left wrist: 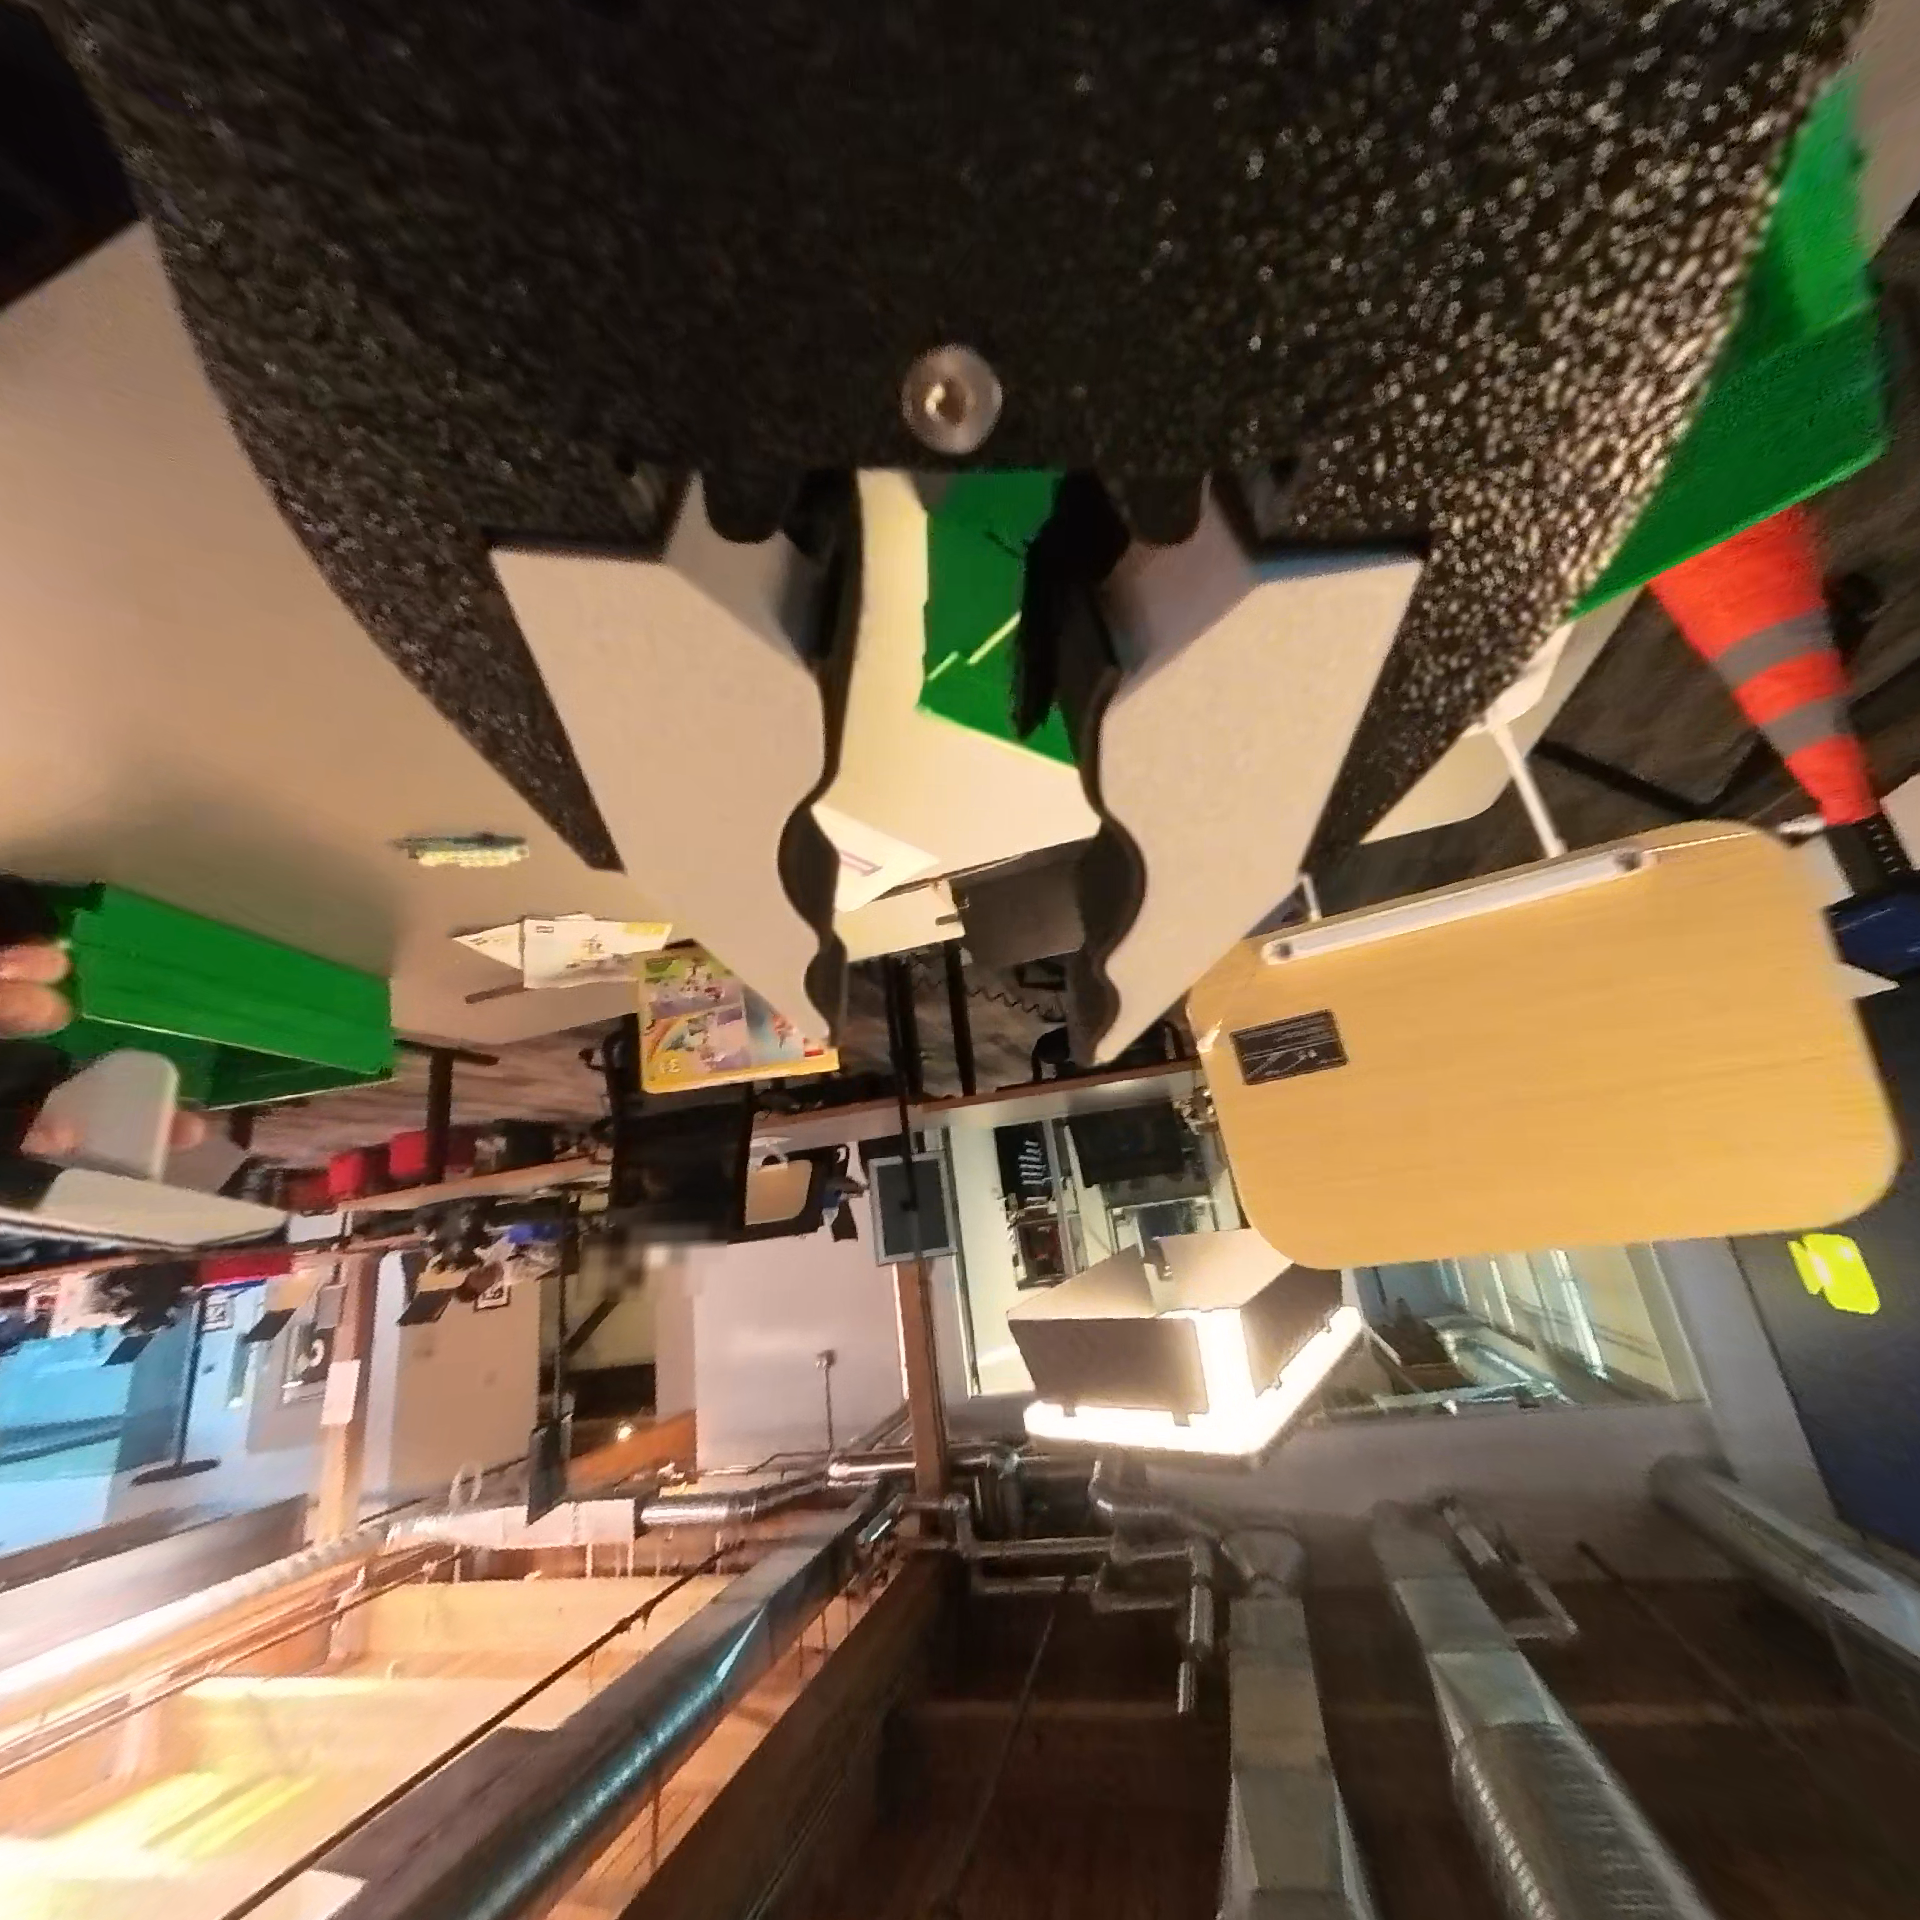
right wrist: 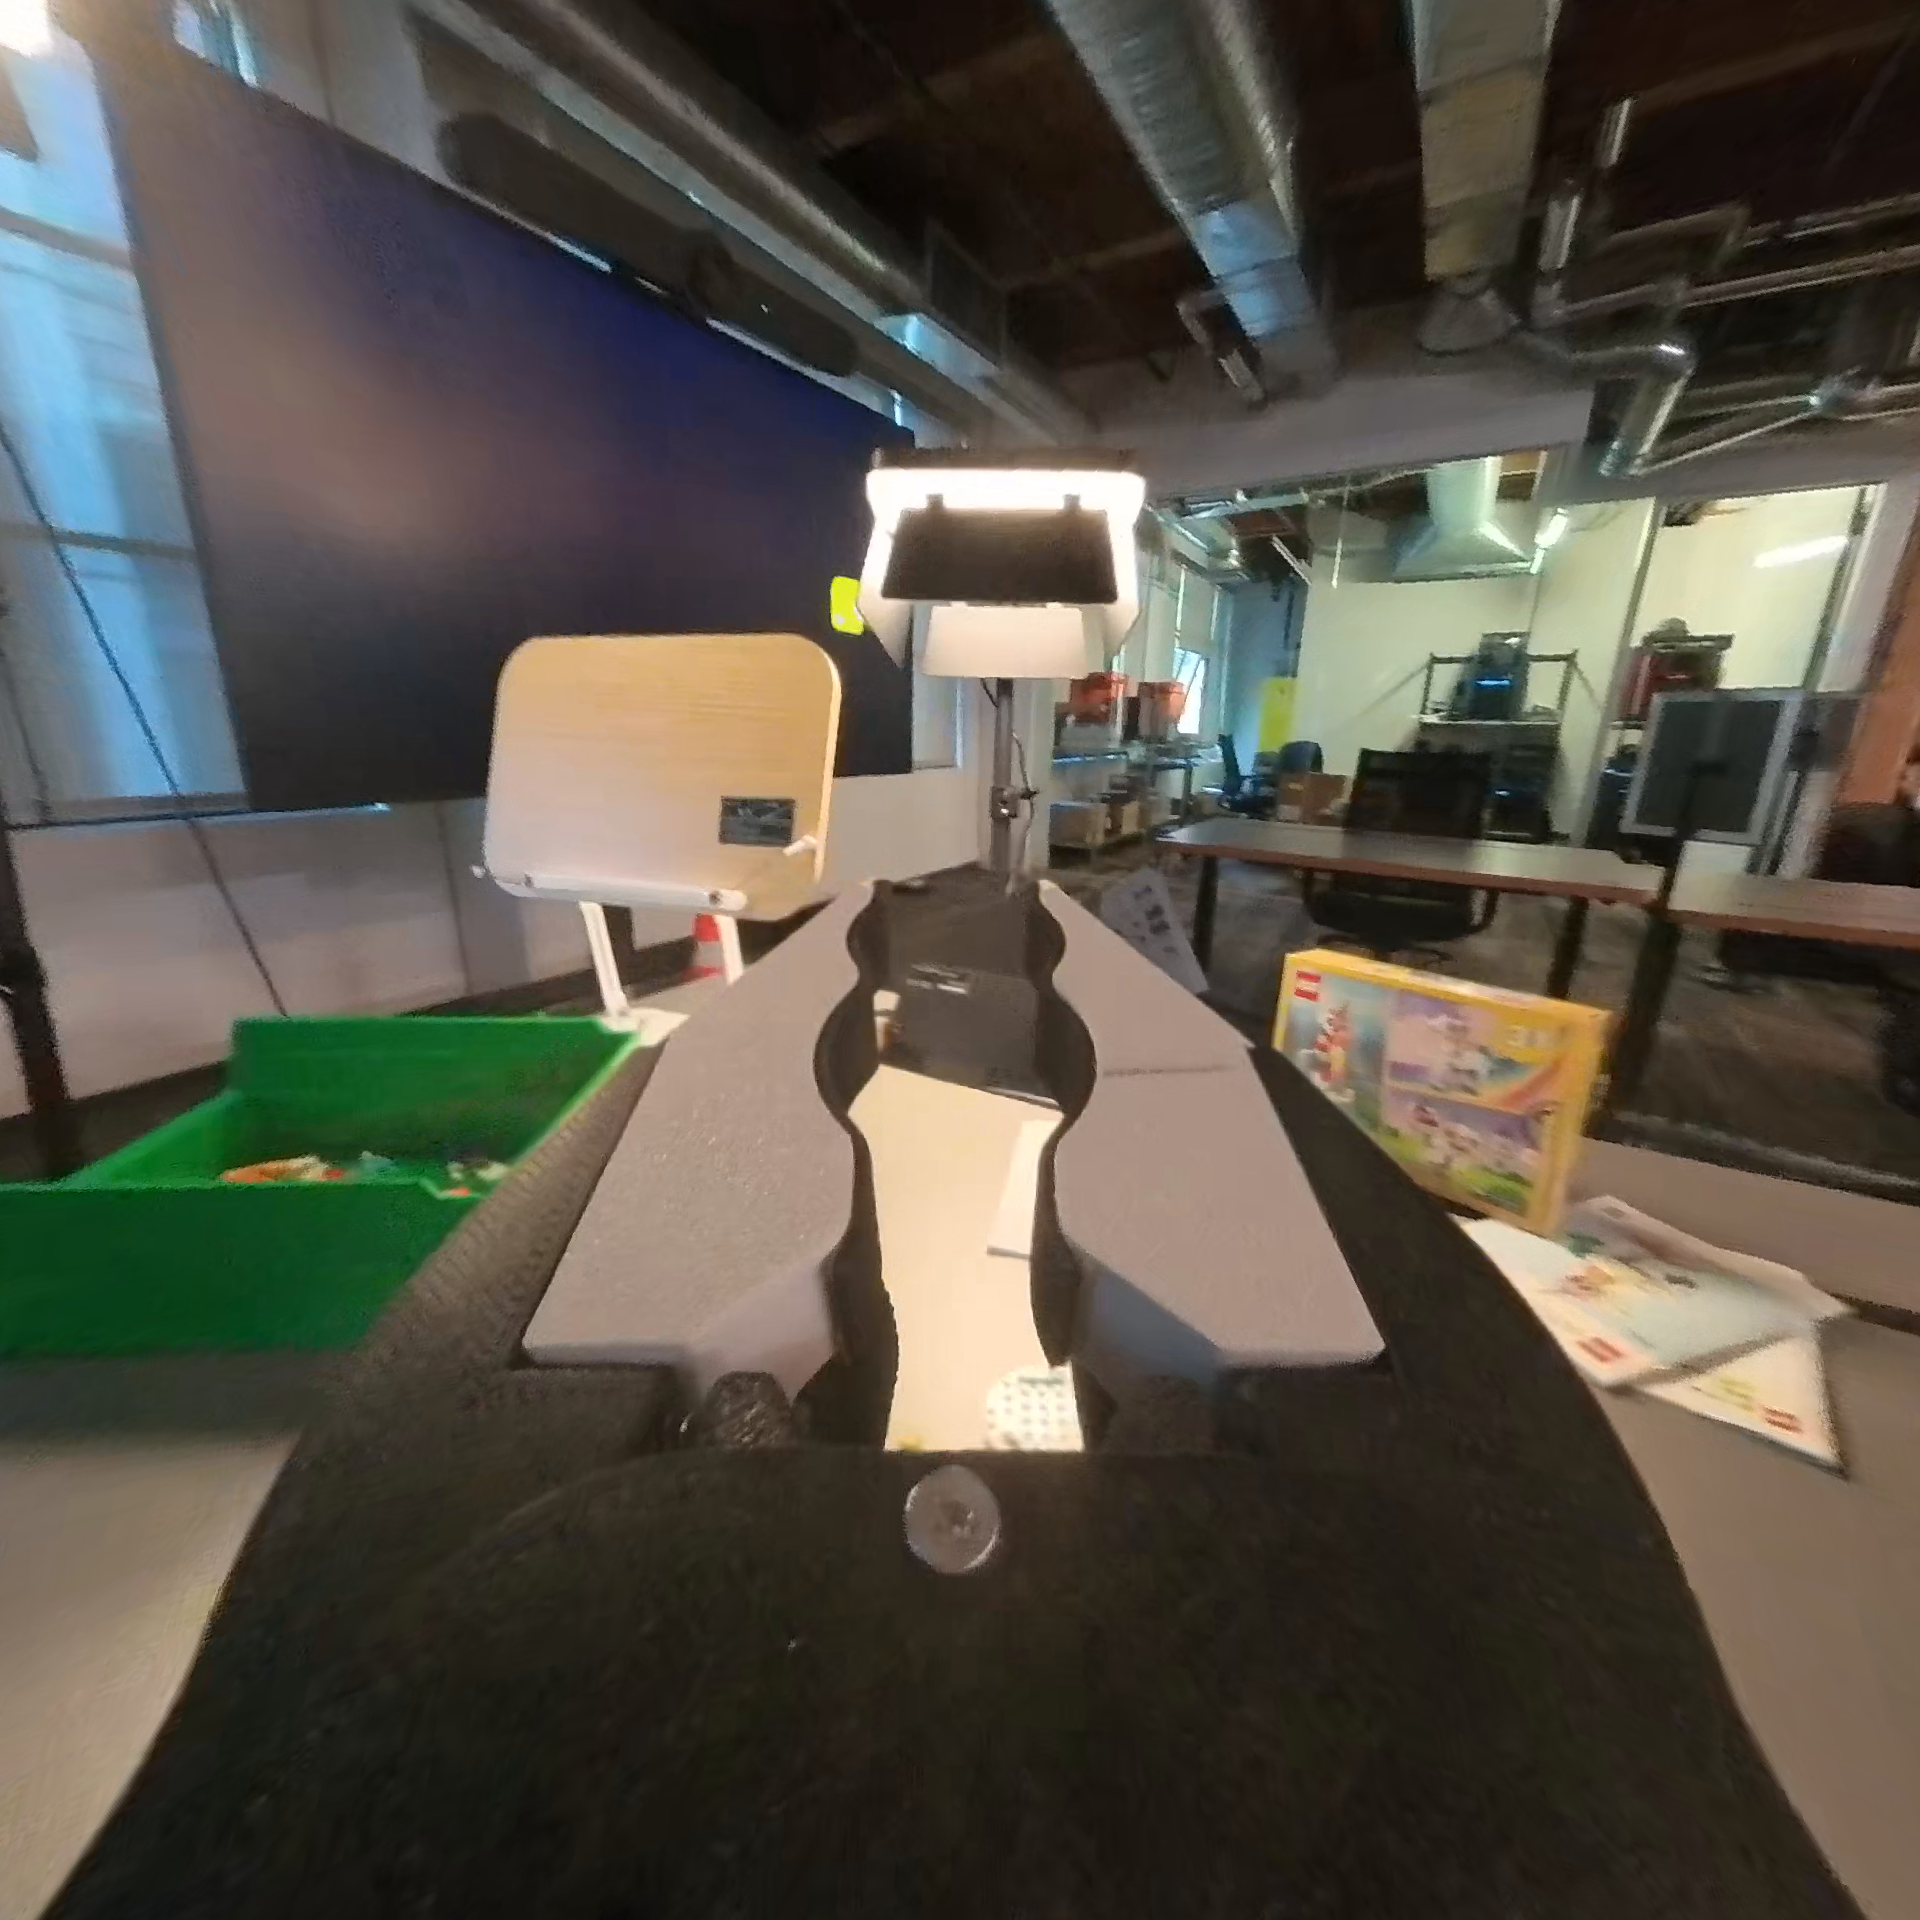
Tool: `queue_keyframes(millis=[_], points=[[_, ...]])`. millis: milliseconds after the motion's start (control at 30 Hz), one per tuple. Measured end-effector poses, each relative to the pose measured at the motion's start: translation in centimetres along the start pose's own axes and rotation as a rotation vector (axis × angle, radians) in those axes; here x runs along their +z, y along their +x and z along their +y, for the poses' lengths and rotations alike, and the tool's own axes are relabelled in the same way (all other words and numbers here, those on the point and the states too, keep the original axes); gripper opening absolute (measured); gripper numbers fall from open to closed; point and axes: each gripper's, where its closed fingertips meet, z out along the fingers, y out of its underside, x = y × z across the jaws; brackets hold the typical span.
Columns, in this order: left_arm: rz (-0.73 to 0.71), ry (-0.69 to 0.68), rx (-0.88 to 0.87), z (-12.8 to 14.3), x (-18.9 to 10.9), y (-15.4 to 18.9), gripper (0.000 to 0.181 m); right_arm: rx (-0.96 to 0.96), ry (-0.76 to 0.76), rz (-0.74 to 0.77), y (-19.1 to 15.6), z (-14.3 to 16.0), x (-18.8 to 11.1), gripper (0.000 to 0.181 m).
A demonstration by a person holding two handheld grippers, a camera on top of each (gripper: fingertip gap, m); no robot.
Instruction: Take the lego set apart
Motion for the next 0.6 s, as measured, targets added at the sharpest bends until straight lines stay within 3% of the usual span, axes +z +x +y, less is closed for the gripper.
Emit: queue_keyframes(millis=[33, 267, 433, 600], points=[[0.014, 0.004, -0.002, 0.4, 0.7, 0.3, 0.041, -0.028, -0.013, 0.012, 0.4, 0.1, 0.1, 0.023], [0.174, -0.023, -0.008, 4.8, 5.8, 4.9, 0.041, -0.129, -0.104, 0.044, 2.3, 3.3, 1.7, 0.023], [0.292, -0.065, 0.088, 7.8, 10.5, 9.5, 0.042, -0.196, -0.018, 0.102, 3.8, 4.2, 3.3, 0.023], [0.328, 0.121, 0.162, 9.1, 16.1, 13.1, 0.032, -0.208, 0.076, 0.189, 7.9, 7.0, 6.1, 0.024]])
